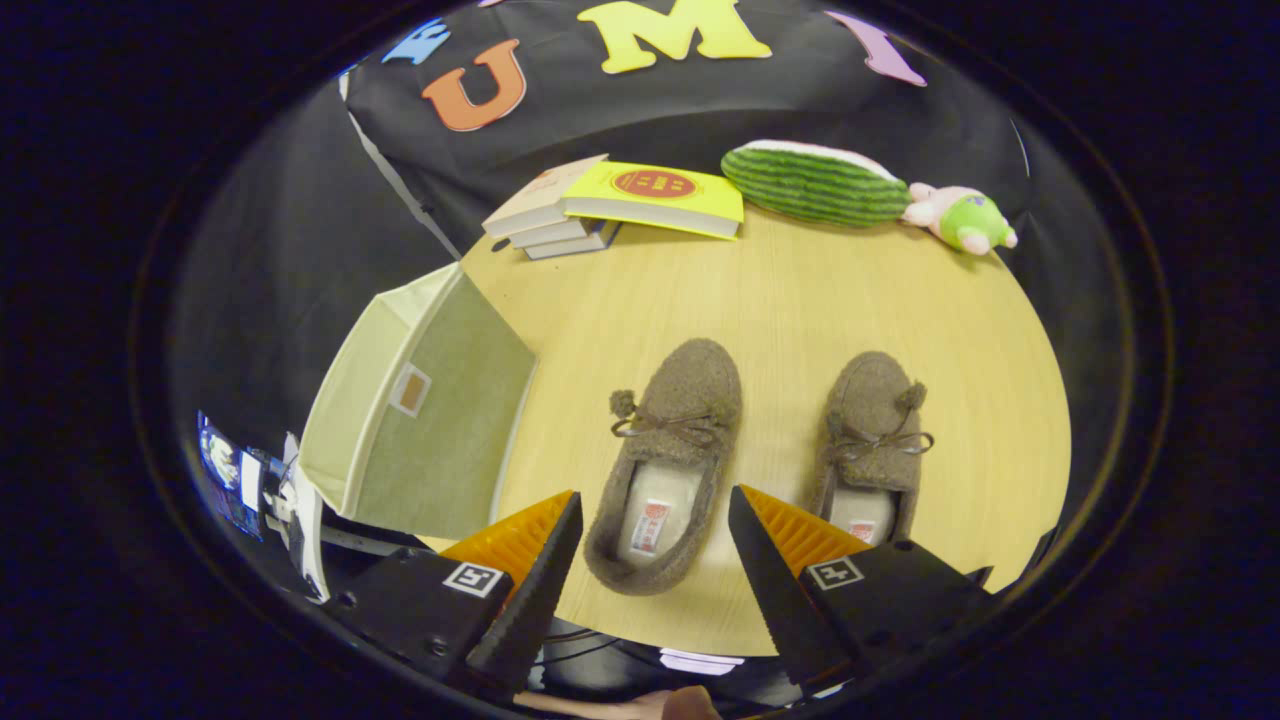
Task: Open the storage box then place both shoes into the box .Put the left shoe in first, then the right shoe, with the right side of both shoes facing outward in a uniform manner.
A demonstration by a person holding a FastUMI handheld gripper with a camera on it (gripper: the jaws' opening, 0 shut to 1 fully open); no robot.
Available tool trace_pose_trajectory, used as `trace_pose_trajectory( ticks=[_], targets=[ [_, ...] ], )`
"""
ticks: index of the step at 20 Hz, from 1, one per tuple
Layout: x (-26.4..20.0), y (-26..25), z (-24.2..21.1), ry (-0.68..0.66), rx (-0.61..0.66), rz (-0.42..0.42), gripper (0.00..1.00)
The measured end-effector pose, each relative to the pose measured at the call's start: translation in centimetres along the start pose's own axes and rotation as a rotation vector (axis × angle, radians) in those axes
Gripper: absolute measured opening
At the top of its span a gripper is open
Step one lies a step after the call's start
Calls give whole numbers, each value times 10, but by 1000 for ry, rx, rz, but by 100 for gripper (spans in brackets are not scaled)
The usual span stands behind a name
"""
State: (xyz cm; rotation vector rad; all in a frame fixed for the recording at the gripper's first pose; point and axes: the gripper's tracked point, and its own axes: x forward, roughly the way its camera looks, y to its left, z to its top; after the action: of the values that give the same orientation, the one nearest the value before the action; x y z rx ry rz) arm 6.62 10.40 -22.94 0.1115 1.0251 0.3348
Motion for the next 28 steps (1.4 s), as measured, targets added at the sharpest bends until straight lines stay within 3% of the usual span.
trace_pose_trajectory(
  ticks=[7,13,17,20,23,28],
  targets=[
    [38,-12,-13,120,169,66,77],
    [57,-18,-17,179,265,58,55],
    [62,-24,-23,217,364,61,34],
    [53,-23,-21,215,421,81,11],
    [38,-8,-22,222,466,147,7],
    [-21,42,-6,147,436,266,6]
  ],
)
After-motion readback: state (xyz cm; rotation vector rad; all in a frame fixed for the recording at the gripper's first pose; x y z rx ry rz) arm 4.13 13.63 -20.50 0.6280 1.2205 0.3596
